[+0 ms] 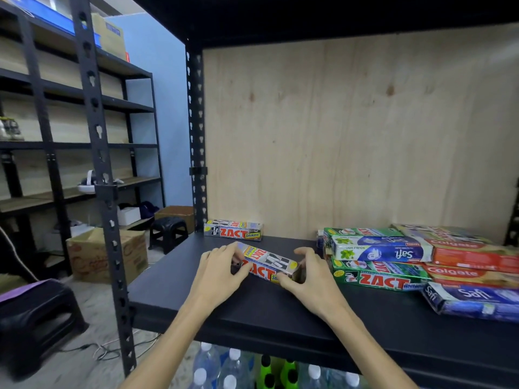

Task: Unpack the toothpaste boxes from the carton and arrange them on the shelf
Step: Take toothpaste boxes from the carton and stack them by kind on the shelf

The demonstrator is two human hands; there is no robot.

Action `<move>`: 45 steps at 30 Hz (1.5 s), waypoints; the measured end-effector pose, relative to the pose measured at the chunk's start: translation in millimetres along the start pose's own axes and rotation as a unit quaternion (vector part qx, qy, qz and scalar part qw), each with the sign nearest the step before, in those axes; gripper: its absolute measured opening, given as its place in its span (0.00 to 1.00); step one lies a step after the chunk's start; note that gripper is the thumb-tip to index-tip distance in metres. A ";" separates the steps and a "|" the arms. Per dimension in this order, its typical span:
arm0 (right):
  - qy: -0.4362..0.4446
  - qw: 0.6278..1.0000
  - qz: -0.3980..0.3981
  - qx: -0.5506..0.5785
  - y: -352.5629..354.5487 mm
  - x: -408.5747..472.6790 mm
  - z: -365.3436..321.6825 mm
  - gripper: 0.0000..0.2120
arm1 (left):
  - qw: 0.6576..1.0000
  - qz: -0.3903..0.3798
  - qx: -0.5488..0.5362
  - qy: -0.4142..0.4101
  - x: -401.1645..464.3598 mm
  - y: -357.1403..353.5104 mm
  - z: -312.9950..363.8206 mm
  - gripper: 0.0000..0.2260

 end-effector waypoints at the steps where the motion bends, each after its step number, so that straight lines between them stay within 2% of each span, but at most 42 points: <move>1: 0.010 1.000 -0.006 -0.005 -0.4 -0.5 -2.0 0.33 | 1.000 0.006 -0.015 0.013 0.1 0.8 -1.5 0.09; 4: 0.033 0.999 -0.038 0.000 -3.2 -3.3 -8.7 0.35 | 0.996 0.015 -0.062 0.069 -1.0 7.0 -2.4 0.13; 9: 0.104 0.988 -0.115 0.025 -4.3 -10.9 -22.5 0.26 | 0.985 -0.030 -0.112 0.129 -3.1 6.6 -2.6 0.21; 11: 0.120 0.982 -0.143 0.019 -3.8 -14.1 -26.8 0.31 | 0.964 -0.084 -0.174 0.182 -3.1 5.7 -4.3 0.25; 14: 0.110 0.981 -0.158 0.001 -5.8 -13.7 -26.2 0.39 | 0.913 -0.164 -0.289 0.236 -3.6 5.5 -1.4 0.28; 16: 0.110 0.980 -0.163 -0.006 -7.6 -13.4 -24.3 0.41 | 0.915 -0.190 -0.284 0.216 -5.1 4.0 0.2 0.32; 20: 0.112 0.984 -0.134 -0.022 -12.0 -8.0 -20.9 0.41 | 0.942 -0.233 -0.192 0.149 -10.0 0.1 4.6 0.44; 23: 0.126 0.988 -0.076 -0.050 -16.0 0.1 -14.6 0.37 | 0.933 -0.238 -0.214 0.166 -8.5 3.4 -0.7 0.42; 26: 0.089 0.994 -0.030 -0.062 -21.2 13.0 -6.5 0.33 | 0.922 -0.250 -0.228 0.188 -3.6 7.9 -12.2 0.38; 28: 0.067 0.994 -0.030 -0.084 -28.2 23.2 -4.9 0.35 | 0.919 -0.268 -0.220 0.189 1.7 13.1 -24.1 0.34; 32: 0.036 0.994 -0.077 -0.067 -51.6 44.4 -6.6 0.46 | 0.933 -0.242 -0.179 0.199 13.9 30.5 -65.9 0.27; 36: 0.063 0.992 -0.107 0.005 -80.3 63.5 -14.4 0.35 | 0.933 -0.217 -0.178 0.227 26.5 27.1 -102.4 0.21; 38: 0.077 0.991 -0.102 0.025 -92.9 71.0 -19.5 0.34 | 0.938 -0.206 -0.157 0.229 35.6 16.3 -112.0 0.24; 41: 0.067 0.993 -0.075 0.055 -109.3 83.6 -20.7 0.31 | 0.950 -0.143 -0.121 0.249 52.5 -3.1 -124.6 0.33; 45: 0.053 0.996 -0.044 0.059 -125.7 98.3 -14.1 0.35 | 0.953 -0.088 -0.096 0.272 70.8 -31.1 -140.3 0.40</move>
Point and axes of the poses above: each hand's wrist, its own x-axis towards the middle knuckle, its own y-axis out of the back of the hand, z = x × y, the point moved 4 cm from there along x, towards the middle knuckle, and after that the axes turned 15 degrees about z, right-handed, at the moved point
